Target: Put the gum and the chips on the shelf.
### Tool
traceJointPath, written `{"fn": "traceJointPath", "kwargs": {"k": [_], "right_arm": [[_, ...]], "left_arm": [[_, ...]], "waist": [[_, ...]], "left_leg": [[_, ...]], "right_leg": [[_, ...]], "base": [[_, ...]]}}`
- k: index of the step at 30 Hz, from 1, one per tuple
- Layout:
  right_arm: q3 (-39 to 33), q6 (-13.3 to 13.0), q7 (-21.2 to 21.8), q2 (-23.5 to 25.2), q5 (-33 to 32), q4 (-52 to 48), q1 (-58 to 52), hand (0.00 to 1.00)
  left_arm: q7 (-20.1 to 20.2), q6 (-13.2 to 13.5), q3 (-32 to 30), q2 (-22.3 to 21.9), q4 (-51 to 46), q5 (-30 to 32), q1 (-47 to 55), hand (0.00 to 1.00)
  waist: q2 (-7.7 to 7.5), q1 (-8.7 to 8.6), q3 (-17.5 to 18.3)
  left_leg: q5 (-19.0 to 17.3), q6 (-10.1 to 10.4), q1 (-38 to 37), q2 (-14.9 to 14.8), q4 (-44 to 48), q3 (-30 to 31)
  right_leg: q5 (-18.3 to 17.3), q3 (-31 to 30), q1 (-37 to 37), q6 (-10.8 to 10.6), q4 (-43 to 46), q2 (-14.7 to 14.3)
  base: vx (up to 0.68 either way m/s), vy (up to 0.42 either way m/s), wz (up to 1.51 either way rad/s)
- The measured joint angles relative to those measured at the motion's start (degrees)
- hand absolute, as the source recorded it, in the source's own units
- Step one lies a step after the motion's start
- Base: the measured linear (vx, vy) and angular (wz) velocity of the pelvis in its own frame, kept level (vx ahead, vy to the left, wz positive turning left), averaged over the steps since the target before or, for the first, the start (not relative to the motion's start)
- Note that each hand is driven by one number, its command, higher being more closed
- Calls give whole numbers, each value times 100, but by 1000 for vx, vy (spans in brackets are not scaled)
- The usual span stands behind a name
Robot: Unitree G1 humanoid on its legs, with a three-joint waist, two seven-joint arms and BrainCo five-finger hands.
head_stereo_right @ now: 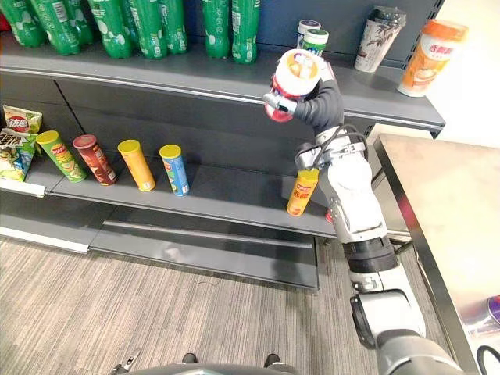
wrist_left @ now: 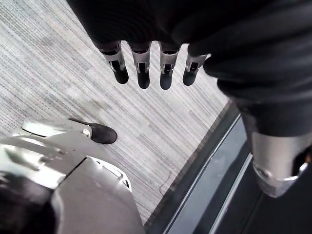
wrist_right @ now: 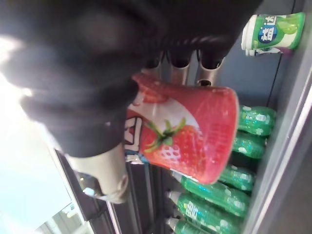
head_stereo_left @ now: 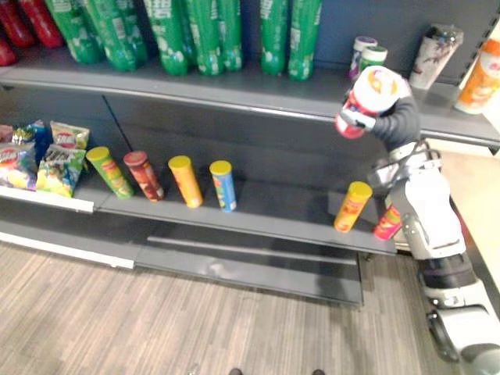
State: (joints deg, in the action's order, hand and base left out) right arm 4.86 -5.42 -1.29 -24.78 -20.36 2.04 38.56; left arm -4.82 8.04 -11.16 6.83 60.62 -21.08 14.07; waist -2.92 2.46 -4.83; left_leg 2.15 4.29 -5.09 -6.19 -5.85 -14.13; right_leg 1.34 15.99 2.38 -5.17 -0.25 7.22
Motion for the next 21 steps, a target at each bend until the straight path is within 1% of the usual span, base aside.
{"fn": "traceJointPath", "kwargs": {"k": [2, 3, 5, 6, 7, 10, 12, 14, 18, 21], "right_arm": [[-2, 5, -204, -37, 18, 313, 261, 100], [0, 21, -317, -85, 18, 512, 402, 100], [-5, 69, -430, -169, 18, 760, 557, 100], [-8, 134, -500, -213, 18, 890, 632, 100], [-8, 171, -579, -244, 15, 1076, 748, 100], [-8, 258, -715, -247, 14, 1572, 1028, 100], [-8, 281, -770, -260, 13, 1795, 1141, 100], [-7, 350, -823, -400, 11, 2065, 1280, 100], [-5, 372, -847, -476, 12, 2458, 1638, 100], [7, 403, -856, -504, 11, 2638, 1806, 100]], "left_arm": [[-26, -17, 3, -1, -8, 2, 0, 0], [-63, -70, 4, 0, -18, 2, -1, 0], [-91, -109, 9, 0, -18, 5, 2, 0], [-110, -112, 17, 0, -18, 33, 9, 0], [-114, -114, 25, 0, -21, 142, 24, 0], [-120, -135, 70, 0, -37, 207, 73, 0], [-121, -171, 73, 0, -37, 207, 81, 0], [-120, -222, 74, 0, -72, 206, 90, 0], [-118, -248, 76, 2, -174, 207, 85, 0], [-113, -249, 81, 7, -193, 204, 82, 0]], "waist": [[-7, 8, 5], [-6, 22, 4], [-6, 85, 4], [-6, 89, 4], [-6, 102, 4], [-5, 125, 3], [-3, 160, 2], [1, 259, -2], [8, 272, -58], [19, 295, -127]], "left_leg": [[26, -3, 9, 0, -1, 56], [55, -6, 9, 0, -1, 76], [63, -4, -2, -5, -1, 94], [69, -2, -9, -9, -1, 108], [80, 0, -5, -10, -1, 143], [105, -1, 10, -18, 0, 238], [109, 2, 10, -26, 0, 246], [122, 18, 18, -33, 0, 269], [170, 46, 105, -38, -1, 373], [190, 64, 174, -53, -1, 402]], "right_leg": [[0, 52, 22, 0, -7, 0], [0, 77, 38, 0, -9, 0], [0, 96, 67, 1, -15, -5], [1, 115, 89, 1, -21, -8], [1, 141, 98, 1, -20, -10], [8, 224, 133, 13, -17, -16], [7, 233, 135, 13, -4, -21], [3, 251, 126, 19, 34, -21], [-14, 335, 90, 37, 47, -21], [-42, 374, 76, 10, 50, -27]], "base": [[7, -14, 15], [-2, -10, 10], [-2, -10, 7], [-5, -12, 8], [-12, -13, 13], [-19, -11, 13], [-23, -6, 6], [-30, -4, 5], [-39, -4, 13], [-38, -10, 6]]}}
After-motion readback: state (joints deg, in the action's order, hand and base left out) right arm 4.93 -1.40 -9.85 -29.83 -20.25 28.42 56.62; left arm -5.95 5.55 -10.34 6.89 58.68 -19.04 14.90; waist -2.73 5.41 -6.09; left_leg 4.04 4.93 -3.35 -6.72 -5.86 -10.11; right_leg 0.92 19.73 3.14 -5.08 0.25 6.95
